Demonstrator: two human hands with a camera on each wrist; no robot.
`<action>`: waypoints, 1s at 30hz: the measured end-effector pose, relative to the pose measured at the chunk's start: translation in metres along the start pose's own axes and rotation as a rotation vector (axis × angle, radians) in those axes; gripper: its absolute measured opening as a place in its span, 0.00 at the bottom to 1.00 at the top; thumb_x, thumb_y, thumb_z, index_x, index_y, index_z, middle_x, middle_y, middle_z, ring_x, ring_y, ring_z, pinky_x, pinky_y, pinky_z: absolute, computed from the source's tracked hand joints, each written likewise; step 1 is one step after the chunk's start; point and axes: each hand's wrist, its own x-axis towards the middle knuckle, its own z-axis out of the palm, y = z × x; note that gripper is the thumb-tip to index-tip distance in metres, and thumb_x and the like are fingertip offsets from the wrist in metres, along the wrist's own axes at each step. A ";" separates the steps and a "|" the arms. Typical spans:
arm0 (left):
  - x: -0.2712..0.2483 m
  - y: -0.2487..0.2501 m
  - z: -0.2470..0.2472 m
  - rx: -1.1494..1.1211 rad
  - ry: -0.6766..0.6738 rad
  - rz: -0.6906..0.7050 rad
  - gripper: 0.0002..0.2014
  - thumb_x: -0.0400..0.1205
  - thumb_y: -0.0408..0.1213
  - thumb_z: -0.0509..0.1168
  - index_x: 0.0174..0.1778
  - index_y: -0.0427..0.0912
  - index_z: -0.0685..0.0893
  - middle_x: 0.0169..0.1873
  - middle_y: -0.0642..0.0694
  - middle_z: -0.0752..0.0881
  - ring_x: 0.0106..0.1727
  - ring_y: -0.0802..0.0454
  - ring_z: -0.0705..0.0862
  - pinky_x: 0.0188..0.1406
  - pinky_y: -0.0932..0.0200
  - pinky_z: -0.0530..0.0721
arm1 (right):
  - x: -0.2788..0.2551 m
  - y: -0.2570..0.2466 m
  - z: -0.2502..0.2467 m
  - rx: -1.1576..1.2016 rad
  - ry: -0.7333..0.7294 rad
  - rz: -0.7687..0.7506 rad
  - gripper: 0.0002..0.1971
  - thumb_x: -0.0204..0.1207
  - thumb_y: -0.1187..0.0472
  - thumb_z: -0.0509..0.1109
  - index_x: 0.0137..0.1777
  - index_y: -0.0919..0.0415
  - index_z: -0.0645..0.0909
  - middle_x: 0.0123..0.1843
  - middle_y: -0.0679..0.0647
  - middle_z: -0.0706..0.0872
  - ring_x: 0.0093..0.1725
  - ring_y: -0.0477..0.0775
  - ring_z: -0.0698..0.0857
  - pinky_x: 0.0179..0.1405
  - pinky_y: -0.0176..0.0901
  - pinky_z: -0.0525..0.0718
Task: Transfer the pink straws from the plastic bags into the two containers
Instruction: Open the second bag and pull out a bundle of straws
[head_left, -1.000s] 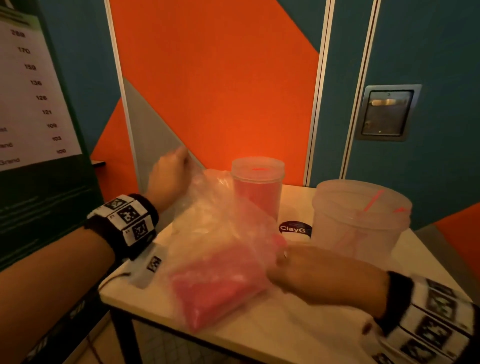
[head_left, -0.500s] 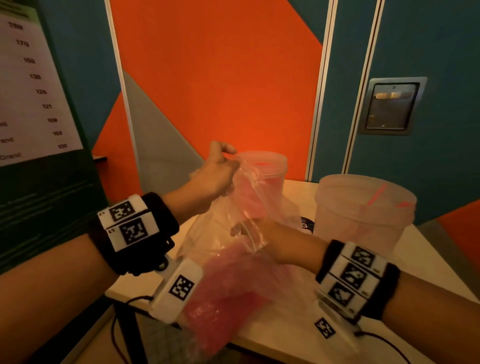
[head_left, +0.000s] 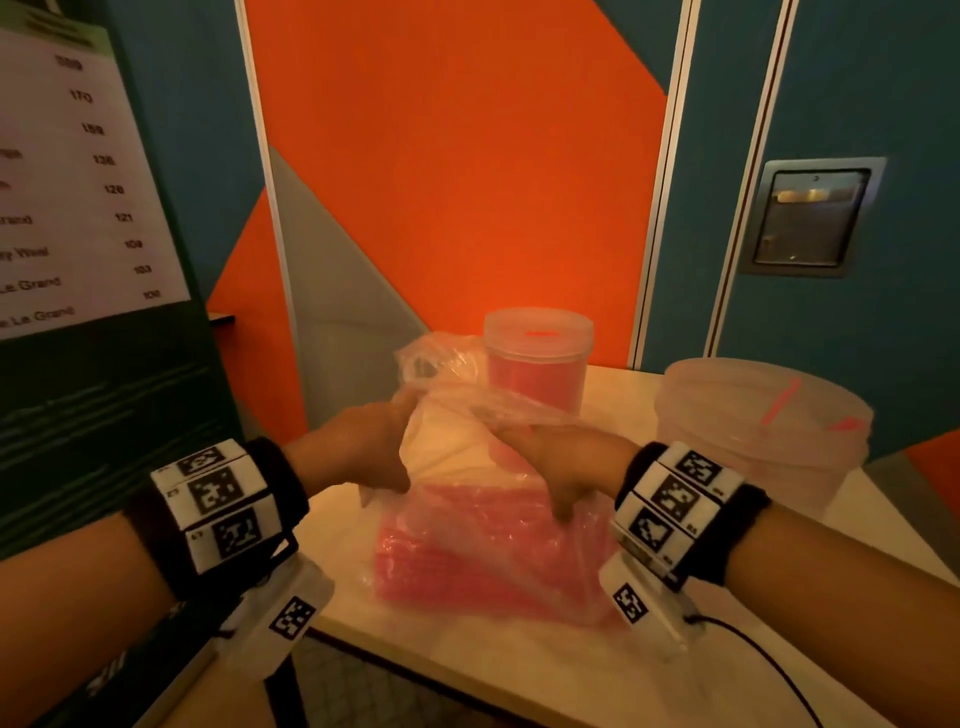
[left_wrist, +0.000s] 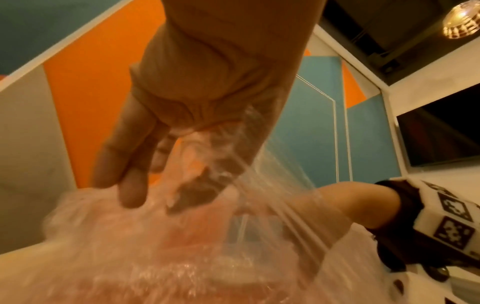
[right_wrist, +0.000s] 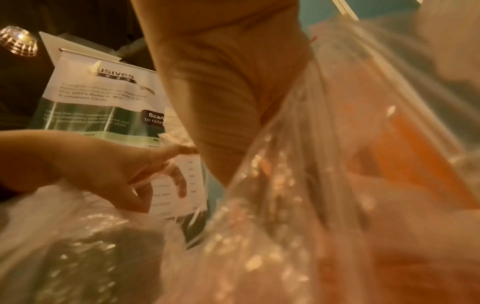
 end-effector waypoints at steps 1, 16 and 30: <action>0.001 -0.002 -0.001 -0.020 0.079 -0.019 0.48 0.71 0.37 0.73 0.80 0.50 0.48 0.66 0.39 0.75 0.57 0.38 0.82 0.53 0.45 0.85 | 0.004 -0.003 -0.003 0.004 0.050 -0.005 0.67 0.62 0.71 0.79 0.77 0.37 0.26 0.84 0.59 0.55 0.63 0.61 0.80 0.51 0.51 0.85; -0.038 -0.015 0.011 0.111 0.208 0.094 0.64 0.72 0.29 0.70 0.61 0.75 0.15 0.83 0.54 0.42 0.55 0.41 0.85 0.43 0.48 0.88 | 0.008 -0.005 0.020 -0.198 -0.152 -0.130 0.47 0.72 0.57 0.75 0.82 0.45 0.47 0.85 0.50 0.50 0.82 0.60 0.54 0.79 0.58 0.57; -0.056 0.026 0.004 0.079 0.098 0.151 0.59 0.72 0.39 0.73 0.74 0.63 0.25 0.82 0.57 0.44 0.56 0.47 0.84 0.49 0.52 0.86 | 0.035 -0.053 0.040 0.194 0.152 -0.249 0.20 0.79 0.65 0.64 0.71 0.58 0.74 0.70 0.57 0.78 0.68 0.57 0.76 0.71 0.46 0.72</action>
